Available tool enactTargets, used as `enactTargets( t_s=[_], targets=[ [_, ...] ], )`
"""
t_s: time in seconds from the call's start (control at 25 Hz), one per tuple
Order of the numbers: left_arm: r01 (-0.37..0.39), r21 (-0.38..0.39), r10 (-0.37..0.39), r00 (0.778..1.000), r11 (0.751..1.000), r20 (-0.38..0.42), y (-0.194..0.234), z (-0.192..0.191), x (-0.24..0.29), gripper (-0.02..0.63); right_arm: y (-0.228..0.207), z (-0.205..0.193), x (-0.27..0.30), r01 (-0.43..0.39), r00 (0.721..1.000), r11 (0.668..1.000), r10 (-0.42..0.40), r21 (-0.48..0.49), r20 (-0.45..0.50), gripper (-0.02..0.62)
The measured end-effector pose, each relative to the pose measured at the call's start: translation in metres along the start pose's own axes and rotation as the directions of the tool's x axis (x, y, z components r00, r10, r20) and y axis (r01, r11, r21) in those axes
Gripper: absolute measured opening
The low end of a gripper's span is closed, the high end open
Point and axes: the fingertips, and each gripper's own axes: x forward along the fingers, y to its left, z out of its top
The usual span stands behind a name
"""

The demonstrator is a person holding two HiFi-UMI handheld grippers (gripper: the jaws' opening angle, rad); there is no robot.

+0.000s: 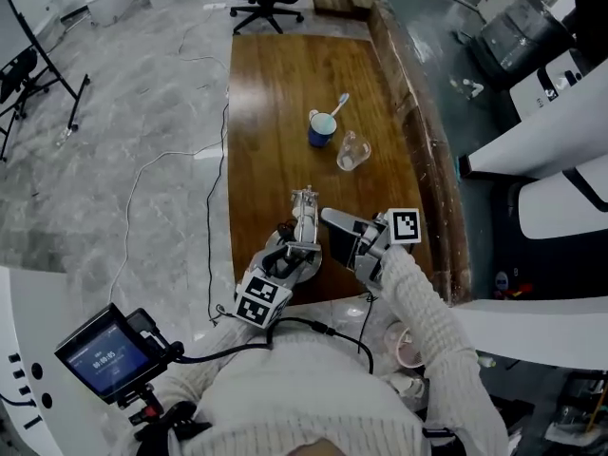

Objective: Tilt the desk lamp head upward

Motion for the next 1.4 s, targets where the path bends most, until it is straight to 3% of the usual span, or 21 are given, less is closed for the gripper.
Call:
enactTargets(
  t_s=[0.2, 0.36, 0.52, 0.6, 0.8, 0.96, 1.08, 1.2, 1.4],
  targets=[
    [-0.008, -0.006, 0.008, 1.000, 1.000, 0.003, 0.002, 0.001, -0.001, 0.184, -0.018, 0.008, 0.024, -0.074, 0.996, 0.974, 0.082, 0.216, -0.028, 0.221],
    [-0.010, -0.012, 0.010, 1.000, 1.000, 0.019, 0.001, 0.001, -0.001, 0.183, -0.031, 0.013, 0.036, -0.110, 0.991, 0.926, 0.129, 0.361, -0.030, 0.145],
    [-0.019, -0.010, 0.019, 1.000, 1.000, 0.018, 0.003, 0.000, -0.002, 0.184, -0.037, 0.011, 0.036, -0.104, 0.989, 0.910, 0.138, 0.402, -0.056, 0.126],
    [-0.023, -0.007, 0.023, 1.000, 1.000, 0.017, 0.003, -0.001, -0.002, 0.184, -0.037, 0.011, 0.037, -0.075, 0.990, 0.923, 0.115, 0.378, -0.086, 0.124],
    [-0.040, -0.008, 0.040, 0.999, 0.999, 0.017, 0.005, -0.001, -0.003, 0.183, -0.033, 0.009, 0.040, 0.055, 0.976, 0.983, -0.016, 0.175, -0.218, 0.121],
    [-0.039, -0.002, 0.039, 0.999, 0.999, 0.000, 0.005, -0.008, 0.001, 0.181, -0.025, 0.013, 0.039, 0.081, 0.970, 0.996, -0.070, 0.037, -0.235, 0.129],
    [-0.035, -0.003, 0.035, 0.999, 0.999, -0.006, 0.005, -0.007, 0.001, 0.181, -0.001, 0.022, 0.043, 0.057, 0.966, 0.988, -0.091, -0.145, -0.242, 0.129],
    [-0.037, -0.007, 0.037, 0.999, 0.999, -0.015, 0.006, -0.005, 0.001, 0.181, 0.034, 0.027, 0.048, 0.028, 0.954, 0.920, -0.142, -0.390, -0.266, 0.121],
    [-0.034, -0.010, 0.033, 0.999, 0.999, -0.031, 0.007, -0.003, 0.001, 0.183, 0.071, 0.020, 0.050, 0.009, 0.942, 0.715, -0.240, -0.699, -0.234, 0.124]
  ],
)
